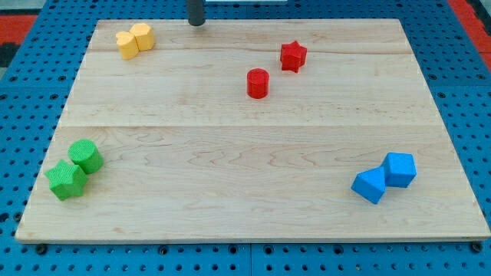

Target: Push yellow hexagon towards red star

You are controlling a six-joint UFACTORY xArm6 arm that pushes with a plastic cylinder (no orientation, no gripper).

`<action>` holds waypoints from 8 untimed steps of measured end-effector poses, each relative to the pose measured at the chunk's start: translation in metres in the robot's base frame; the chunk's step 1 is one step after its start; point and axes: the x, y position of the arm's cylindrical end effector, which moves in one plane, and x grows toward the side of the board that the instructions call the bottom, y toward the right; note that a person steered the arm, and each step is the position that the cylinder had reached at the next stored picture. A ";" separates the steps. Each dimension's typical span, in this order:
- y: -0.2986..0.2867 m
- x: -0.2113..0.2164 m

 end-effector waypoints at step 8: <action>0.006 0.041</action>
